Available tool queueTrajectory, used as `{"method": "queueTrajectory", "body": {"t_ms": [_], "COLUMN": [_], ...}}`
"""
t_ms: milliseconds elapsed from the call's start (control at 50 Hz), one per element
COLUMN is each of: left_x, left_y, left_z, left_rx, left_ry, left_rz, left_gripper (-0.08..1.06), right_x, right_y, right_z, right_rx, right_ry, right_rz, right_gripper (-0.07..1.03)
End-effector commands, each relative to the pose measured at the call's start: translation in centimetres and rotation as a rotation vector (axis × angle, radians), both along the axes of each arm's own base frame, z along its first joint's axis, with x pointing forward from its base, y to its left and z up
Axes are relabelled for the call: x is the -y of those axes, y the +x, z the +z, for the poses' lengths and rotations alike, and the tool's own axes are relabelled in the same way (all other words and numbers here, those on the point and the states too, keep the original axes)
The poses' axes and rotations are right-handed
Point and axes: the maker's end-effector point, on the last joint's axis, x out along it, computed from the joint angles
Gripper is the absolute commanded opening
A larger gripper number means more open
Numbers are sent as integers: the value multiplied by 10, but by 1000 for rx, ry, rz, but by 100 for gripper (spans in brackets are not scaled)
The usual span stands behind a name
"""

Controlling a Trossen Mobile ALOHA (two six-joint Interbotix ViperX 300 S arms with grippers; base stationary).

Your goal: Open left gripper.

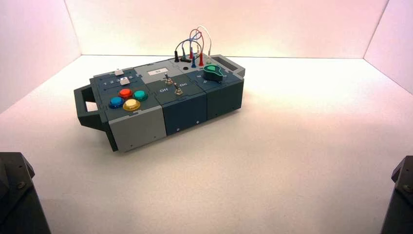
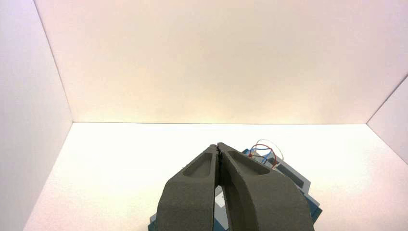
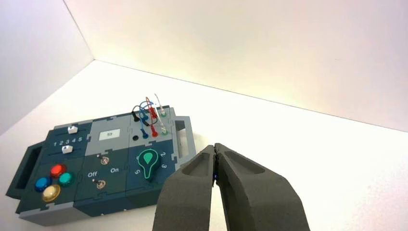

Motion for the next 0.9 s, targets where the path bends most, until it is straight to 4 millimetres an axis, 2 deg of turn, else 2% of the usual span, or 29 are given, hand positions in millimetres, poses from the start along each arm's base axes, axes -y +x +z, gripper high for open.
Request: {"method": "queueTrajectory", "body": {"t_ms": [20,460,760,780,840,860,880,900], "left_x": [-1,-1,-2,-1,-2,-2,-2,-2], "left_y": [2,2,2,2,3,3,4,5], "left_z": [9,9,24,25,27,27,27,27], "left_rx": [19,19,52,53,61,65,68,74], "left_ry": [-5,-5,-20,-21,-22,-23,-23,-23], "left_rz": [7,7,12,11,14,15,16,18], "left_gripper": [-3,-3,0,4,26,40,47,70], "right_x": [-1,-1,-1,-1,-1,-1,-1,-1], "right_y": [2,2,2,2,2,2,2,2], "right_z": [8,9,5,6,5,5,6,6], "right_rx": [22,26,19,20,19,19,20,20], "right_ry": [11,13,11,12,11,11,12,12], "right_rz": [0,0,-1,-1,-1,-1,-1,-1], "right_gripper": [-2,-2,-2,-2,-2,-2,-2,-2]}}
